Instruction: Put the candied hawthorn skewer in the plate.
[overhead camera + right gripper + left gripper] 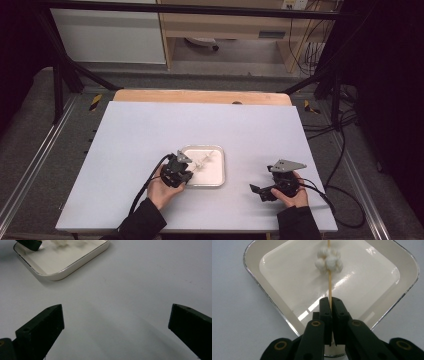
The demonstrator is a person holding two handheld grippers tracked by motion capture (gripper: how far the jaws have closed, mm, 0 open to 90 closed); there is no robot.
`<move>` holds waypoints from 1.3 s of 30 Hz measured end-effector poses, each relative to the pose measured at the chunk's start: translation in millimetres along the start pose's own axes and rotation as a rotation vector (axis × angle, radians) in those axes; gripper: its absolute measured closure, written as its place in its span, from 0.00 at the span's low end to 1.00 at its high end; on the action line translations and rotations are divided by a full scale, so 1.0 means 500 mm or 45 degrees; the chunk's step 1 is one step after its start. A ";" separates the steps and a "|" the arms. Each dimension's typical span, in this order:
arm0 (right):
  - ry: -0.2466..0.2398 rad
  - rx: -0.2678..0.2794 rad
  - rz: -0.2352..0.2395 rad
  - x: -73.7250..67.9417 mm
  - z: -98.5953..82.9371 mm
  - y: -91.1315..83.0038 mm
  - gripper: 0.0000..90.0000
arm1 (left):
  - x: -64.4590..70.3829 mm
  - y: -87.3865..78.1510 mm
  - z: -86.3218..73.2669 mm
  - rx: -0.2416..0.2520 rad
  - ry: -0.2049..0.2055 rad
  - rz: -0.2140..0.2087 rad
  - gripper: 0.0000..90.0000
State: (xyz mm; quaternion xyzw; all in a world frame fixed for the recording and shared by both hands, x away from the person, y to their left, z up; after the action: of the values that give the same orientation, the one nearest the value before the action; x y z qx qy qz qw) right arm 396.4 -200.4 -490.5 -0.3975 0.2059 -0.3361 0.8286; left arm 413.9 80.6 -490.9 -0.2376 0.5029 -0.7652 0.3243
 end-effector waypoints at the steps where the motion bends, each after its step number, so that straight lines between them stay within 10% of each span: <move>1: 0.001 0.001 0.000 0.000 0.000 0.000 0.01 | 0.000 0.000 0.000 0.000 0.003 0.004 0.95; 25: 0.012 0.021 -0.003 0.002 0.002 -0.010 0.01 | -0.070 -0.107 -0.068 0.203 0.109 -0.025 0.36; 39: 0.024 0.012 0.004 0.001 -0.002 -0.009 0.01 | -0.142 -0.099 -0.167 0.235 0.034 -0.022 0.16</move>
State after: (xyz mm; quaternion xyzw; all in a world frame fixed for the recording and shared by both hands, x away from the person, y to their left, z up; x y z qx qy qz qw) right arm 394.5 -203.5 -487.4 -0.3902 0.2128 -0.3393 0.8290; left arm 391.6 198.0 -479.5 -0.2008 0.4323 -0.8142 0.3314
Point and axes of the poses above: each handheld gripper's, and its own axes: y roughly forward along the jaws, z roughly out of its top, x roughly to its right, the point moved 7 cm from there along y, roughly forward along the jaws, and after that the axes turned 15 degrees about -x, right-handed, at the moved point
